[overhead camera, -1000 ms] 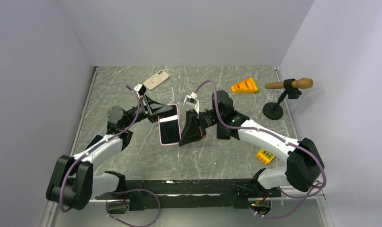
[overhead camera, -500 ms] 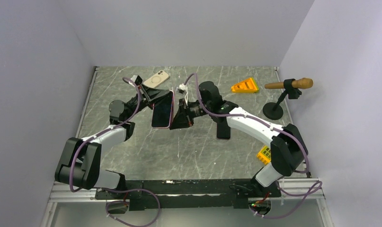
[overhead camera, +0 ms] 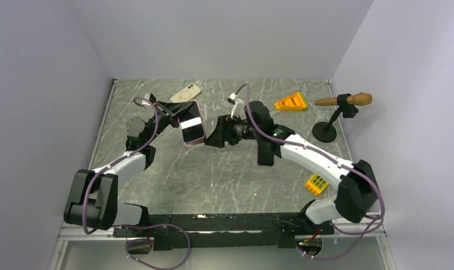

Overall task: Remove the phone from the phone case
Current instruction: Remove the phone case from the phone.

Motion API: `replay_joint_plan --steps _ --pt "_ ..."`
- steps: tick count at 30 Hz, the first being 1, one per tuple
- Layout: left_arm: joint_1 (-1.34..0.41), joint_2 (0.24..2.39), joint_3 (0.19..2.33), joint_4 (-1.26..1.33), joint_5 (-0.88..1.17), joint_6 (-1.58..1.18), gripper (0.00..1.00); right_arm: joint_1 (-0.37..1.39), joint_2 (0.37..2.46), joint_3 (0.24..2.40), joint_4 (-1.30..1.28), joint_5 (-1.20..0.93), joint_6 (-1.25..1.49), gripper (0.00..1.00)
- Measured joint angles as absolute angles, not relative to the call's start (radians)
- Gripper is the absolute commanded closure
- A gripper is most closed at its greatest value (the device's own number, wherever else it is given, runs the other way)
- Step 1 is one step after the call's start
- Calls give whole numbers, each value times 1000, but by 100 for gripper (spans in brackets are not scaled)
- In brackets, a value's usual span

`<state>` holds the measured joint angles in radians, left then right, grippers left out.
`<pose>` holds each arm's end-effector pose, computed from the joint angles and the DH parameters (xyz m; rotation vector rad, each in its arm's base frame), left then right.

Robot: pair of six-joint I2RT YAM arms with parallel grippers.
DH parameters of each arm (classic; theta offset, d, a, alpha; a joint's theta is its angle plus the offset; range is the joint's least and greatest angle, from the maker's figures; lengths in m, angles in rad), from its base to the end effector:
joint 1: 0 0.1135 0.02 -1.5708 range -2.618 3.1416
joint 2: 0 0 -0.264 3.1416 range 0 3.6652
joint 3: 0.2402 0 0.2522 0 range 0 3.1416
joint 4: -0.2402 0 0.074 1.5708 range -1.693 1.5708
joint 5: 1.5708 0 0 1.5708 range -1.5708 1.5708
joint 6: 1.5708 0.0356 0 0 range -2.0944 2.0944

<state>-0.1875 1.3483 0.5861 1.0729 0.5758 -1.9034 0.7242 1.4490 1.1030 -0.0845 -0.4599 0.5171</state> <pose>0.2707 -0.0711 0.2770 -0.7575 1.4832 -2.0600 0.2404 0.2338 0.3047 -0.5454 2.1136 1.2160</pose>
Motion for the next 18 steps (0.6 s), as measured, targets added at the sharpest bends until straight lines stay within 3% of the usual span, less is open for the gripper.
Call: replay_joint_plan --steps 7,13,18 --pt "-182 1223 472 1002 583 -1831 100 678 1202 794 37 -447 861 24" --pt "-181 1093 426 868 577 -1714 100 691 983 431 312 -419 1248 42" --pt "-180 963 438 643 558 -1567 100 731 964 433 465 -391 1383 54"
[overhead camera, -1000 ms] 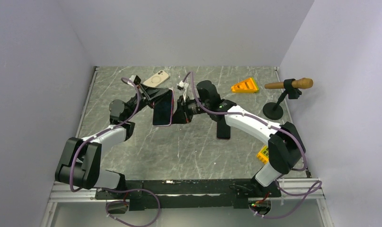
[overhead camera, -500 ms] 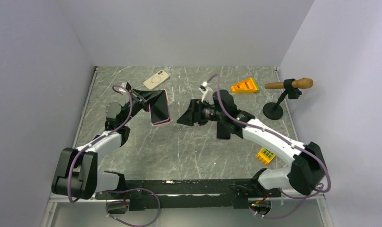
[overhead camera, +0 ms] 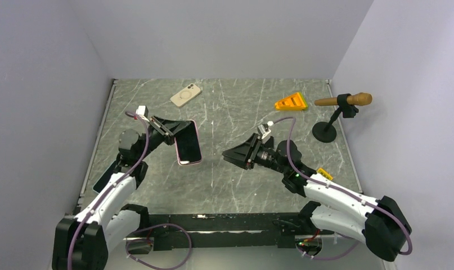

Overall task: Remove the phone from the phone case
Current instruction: Remove the phone case from the phone.

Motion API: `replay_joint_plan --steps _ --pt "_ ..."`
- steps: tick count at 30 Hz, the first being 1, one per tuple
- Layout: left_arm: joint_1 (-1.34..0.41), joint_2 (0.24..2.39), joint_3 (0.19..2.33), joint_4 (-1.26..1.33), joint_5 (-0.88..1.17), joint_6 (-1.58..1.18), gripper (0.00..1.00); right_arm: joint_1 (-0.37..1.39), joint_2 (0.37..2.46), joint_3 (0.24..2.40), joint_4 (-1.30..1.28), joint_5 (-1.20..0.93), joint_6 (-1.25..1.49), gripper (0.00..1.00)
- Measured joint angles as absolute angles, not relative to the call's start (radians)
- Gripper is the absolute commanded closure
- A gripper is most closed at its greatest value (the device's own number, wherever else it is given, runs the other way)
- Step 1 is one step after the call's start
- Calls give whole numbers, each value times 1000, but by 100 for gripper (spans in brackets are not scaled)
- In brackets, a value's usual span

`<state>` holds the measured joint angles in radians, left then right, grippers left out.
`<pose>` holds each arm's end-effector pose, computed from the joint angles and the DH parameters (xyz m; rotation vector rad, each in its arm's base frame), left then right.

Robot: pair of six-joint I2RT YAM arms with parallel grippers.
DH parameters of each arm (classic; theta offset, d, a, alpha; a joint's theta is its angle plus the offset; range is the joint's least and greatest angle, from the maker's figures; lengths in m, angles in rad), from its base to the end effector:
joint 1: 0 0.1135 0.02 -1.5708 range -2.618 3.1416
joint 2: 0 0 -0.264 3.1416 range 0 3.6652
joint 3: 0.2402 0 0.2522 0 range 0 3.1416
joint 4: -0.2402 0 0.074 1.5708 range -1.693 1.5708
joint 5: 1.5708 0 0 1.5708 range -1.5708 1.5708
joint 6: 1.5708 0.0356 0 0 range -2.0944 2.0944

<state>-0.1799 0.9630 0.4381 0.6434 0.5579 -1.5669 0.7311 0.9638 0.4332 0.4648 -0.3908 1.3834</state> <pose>0.2079 -0.0570 0.2717 -0.6558 1.6349 -1.7555 0.1530 0.1555 0.2511 0.2891 2.0087 1.8213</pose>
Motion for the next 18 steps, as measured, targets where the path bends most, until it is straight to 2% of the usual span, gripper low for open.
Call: replay_joint_plan --steps 7,13,18 --pt "-180 905 460 487 545 -1483 100 847 1131 509 693 -375 1464 61" --pt "-180 906 444 509 551 -1506 100 917 1322 576 808 -377 1503 63" --pt "-180 914 396 558 562 -1553 100 934 1361 590 847 -377 1512 63"
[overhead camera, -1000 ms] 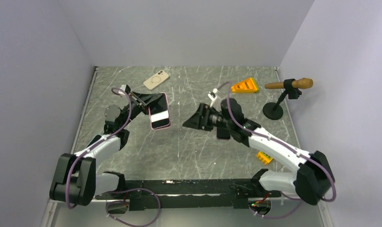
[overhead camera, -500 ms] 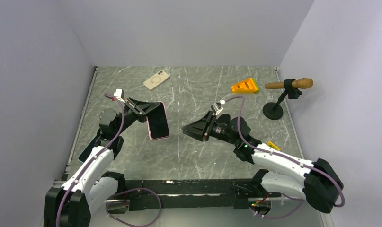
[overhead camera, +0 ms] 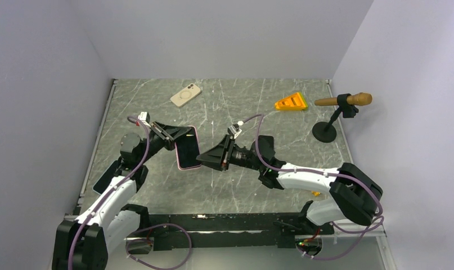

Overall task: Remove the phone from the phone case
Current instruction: Remove the phone case from the phone.

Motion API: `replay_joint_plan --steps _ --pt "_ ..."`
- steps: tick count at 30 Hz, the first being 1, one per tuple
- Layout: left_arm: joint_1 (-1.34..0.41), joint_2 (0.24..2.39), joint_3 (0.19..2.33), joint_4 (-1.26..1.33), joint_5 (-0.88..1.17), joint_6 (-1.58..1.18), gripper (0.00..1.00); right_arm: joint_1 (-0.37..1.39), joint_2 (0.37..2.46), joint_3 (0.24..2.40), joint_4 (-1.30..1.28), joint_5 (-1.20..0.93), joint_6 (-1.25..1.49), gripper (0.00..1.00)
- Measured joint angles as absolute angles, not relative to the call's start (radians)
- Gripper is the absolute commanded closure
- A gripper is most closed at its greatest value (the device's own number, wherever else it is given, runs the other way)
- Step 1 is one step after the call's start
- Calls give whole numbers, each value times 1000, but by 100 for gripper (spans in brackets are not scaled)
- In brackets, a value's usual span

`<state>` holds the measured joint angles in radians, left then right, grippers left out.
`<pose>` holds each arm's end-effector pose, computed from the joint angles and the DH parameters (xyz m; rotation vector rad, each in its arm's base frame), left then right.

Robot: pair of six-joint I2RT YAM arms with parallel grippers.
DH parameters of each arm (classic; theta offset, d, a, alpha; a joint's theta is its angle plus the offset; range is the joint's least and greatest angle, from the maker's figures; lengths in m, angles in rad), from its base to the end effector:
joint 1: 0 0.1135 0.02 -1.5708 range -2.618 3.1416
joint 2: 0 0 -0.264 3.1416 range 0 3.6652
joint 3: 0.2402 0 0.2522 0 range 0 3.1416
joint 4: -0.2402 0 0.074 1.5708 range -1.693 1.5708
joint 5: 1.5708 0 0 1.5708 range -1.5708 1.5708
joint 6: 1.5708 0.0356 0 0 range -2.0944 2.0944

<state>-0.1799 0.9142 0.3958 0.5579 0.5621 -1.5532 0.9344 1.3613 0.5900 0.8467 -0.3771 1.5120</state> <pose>0.1987 -0.0554 0.2575 -0.7092 1.7017 -1.7299 0.1614 0.2405 0.2521 0.1703 1.9790 2.0990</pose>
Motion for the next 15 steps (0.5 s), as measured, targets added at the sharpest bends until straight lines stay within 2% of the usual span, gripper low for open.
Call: replay_joint_plan --steps 7,11,12,13,15 --pt "-180 915 387 573 579 -1574 100 942 1412 622 873 -381 1520 74" --pt "-180 914 387 574 596 -1574 100 949 1448 624 914 -390 1539 92" --pt "-180 914 387 576 601 -1575 93 950 1455 624 922 -395 1546 97" --pt "-180 914 387 582 607 -1575 80 950 1459 624 929 -401 1550 100" --pt "-176 921 386 609 619 -1575 52 951 1467 624 952 -405 1561 100"
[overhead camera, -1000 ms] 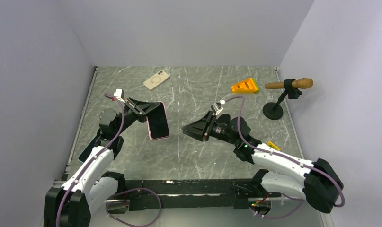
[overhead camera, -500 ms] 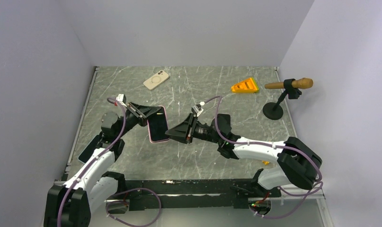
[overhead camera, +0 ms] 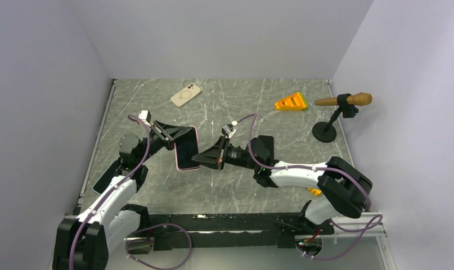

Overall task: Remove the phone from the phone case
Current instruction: Remove the phone case from the phone.

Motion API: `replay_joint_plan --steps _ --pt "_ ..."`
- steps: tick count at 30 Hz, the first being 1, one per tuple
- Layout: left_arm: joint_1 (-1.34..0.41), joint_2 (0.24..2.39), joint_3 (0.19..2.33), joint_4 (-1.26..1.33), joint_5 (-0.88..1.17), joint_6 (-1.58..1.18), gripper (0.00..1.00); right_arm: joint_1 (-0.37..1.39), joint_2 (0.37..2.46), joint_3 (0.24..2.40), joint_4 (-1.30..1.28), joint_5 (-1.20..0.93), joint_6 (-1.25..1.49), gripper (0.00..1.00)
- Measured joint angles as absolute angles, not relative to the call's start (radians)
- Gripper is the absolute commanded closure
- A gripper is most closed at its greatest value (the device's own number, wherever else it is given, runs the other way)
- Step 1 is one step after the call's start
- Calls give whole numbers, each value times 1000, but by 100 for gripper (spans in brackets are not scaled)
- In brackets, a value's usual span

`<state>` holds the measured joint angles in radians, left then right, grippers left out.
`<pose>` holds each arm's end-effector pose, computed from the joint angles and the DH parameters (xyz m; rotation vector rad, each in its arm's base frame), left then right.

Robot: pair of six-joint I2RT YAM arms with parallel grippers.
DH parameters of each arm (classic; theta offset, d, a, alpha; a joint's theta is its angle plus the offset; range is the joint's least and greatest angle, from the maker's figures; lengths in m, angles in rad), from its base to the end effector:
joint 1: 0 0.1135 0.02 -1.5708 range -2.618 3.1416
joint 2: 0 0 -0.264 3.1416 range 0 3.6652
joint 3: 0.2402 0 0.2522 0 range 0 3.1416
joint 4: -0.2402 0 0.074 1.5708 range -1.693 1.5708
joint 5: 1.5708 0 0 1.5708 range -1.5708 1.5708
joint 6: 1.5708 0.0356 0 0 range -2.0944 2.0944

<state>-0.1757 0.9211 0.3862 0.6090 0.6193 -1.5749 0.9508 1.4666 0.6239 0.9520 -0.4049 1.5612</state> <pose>0.1976 -0.0561 0.2581 -0.6581 1.7081 -1.7857 0.1666 0.2575 0.2448 0.1587 1.9784 2.1754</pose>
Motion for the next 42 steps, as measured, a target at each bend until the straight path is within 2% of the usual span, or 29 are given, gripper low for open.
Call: replay_joint_plan --steps 1,2,3,4,8,12,21,27,33,36,40,42 --pt "-175 929 385 635 628 -1576 39 951 1467 624 959 -406 1564 100" --pt "-174 939 380 672 638 -1585 11 951 1468 624 968 -406 1571 100" --pt "-175 950 374 715 653 -1593 2 951 1469 623 974 -406 1577 100" --pt "-175 958 361 761 665 -1598 1 951 1470 621 982 -407 1582 100" --pt "-175 952 317 848 708 -1594 1 951 1469 611 995 -410 1594 100" --pt "-175 854 302 770 743 -1513 1 949 1450 591 988 -410 1596 100" --pt "-175 456 348 198 744 -1139 1 931 1364 577 967 -410 1582 100" --pt "-175 274 411 -189 640 -965 1 922 1360 561 956 -411 1579 100" --pt "-175 53 410 -374 554 -921 1 920 1361 552 946 -412 1582 100" --pt "-175 9 411 -432 541 -902 1 920 1367 552 957 -412 1587 100" --pt "-175 7 411 -488 535 -891 17 919 1388 550 988 -413 1602 100" --pt "-175 9 411 -492 537 -888 19 919 1403 548 1002 -413 1609 100"
